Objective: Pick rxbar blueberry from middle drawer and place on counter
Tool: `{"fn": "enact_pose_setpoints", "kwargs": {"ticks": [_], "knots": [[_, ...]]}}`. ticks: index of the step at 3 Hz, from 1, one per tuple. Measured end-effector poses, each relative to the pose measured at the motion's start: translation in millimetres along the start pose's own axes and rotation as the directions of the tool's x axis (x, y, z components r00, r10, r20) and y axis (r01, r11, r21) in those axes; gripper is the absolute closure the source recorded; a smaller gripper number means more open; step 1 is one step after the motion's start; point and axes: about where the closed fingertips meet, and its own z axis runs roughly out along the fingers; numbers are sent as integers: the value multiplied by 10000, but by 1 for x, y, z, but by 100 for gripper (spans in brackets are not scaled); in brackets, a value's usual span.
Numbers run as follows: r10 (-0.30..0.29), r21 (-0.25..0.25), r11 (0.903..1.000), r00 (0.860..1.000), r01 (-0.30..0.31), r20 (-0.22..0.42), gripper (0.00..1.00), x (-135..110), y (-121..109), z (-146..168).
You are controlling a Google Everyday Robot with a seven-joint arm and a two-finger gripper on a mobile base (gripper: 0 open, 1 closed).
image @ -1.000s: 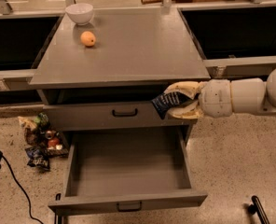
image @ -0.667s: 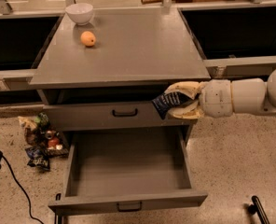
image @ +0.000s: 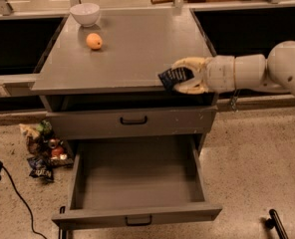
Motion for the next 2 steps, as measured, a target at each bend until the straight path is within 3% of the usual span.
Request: {"fn": "enact_pose_setpoints", "kwargs": {"ticks": [1,2], "knots": [[-373,-318,9989,9980,357,-518,100,41,-37,24],[-563,-47,9984,9969,561,-541,100,44,-59,30]]}}
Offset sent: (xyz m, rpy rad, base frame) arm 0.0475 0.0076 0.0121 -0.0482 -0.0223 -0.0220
